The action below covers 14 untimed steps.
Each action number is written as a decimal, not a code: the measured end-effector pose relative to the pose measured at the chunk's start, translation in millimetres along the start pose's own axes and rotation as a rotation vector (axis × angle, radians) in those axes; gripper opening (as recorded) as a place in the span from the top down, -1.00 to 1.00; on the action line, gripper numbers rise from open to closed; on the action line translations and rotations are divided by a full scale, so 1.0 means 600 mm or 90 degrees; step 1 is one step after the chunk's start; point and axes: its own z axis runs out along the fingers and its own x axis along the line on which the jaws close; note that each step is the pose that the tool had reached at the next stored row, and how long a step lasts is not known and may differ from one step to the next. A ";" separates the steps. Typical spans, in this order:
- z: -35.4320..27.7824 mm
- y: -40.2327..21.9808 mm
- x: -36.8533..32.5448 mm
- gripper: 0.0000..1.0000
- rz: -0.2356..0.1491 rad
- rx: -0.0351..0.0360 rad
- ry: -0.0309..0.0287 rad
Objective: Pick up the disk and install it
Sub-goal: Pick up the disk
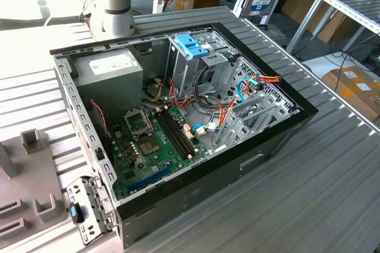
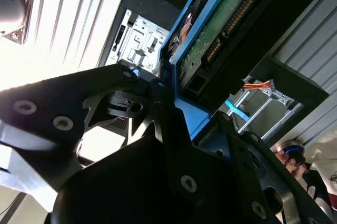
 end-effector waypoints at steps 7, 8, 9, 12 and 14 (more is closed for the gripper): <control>-0.001 -0.014 -0.001 0.25 0.000 0.0000 0.0000; -0.001 -0.017 -0.001 0.25 0.000 0.0000 0.0001; -0.001 -0.020 -0.001 0.25 0.000 0.0000 0.0000; -0.001 -0.024 -0.001 0.25 0.000 0.0000 0.0000; -0.001 -0.024 -0.001 0.25 0.000 0.0000 0.0001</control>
